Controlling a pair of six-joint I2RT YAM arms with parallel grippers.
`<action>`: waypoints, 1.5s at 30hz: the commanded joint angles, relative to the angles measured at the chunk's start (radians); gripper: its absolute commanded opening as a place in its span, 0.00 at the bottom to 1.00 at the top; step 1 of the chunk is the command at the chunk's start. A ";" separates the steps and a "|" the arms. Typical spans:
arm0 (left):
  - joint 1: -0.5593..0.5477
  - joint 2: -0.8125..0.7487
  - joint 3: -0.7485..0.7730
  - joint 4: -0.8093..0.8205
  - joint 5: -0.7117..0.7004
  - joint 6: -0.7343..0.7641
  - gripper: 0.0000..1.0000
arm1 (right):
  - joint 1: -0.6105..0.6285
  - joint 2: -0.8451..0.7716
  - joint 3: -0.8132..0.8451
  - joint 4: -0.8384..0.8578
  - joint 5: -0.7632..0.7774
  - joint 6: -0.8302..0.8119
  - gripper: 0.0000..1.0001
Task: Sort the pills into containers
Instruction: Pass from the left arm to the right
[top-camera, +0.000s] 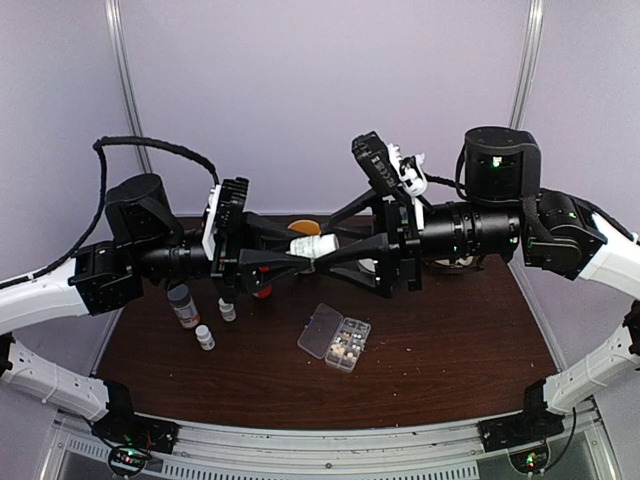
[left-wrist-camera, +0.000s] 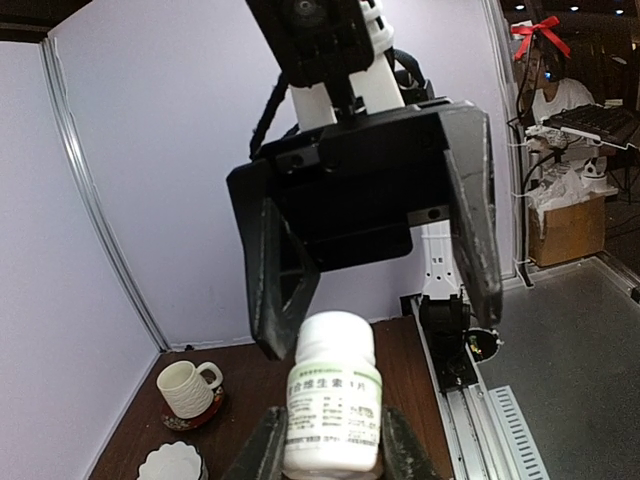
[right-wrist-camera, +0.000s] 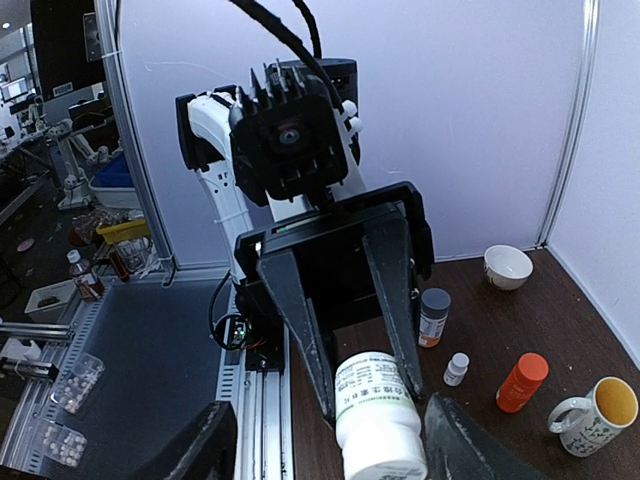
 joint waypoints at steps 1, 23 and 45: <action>-0.002 -0.001 0.010 0.040 -0.004 0.013 0.00 | 0.005 0.009 0.014 0.010 -0.013 -0.001 0.72; -0.002 -0.003 0.006 0.067 0.063 -0.018 0.00 | 0.006 0.009 0.011 -0.050 0.062 -0.110 0.24; -0.002 -0.110 -0.170 -0.052 -0.538 -0.147 0.98 | -0.324 -0.055 -0.257 -0.354 0.223 0.105 0.09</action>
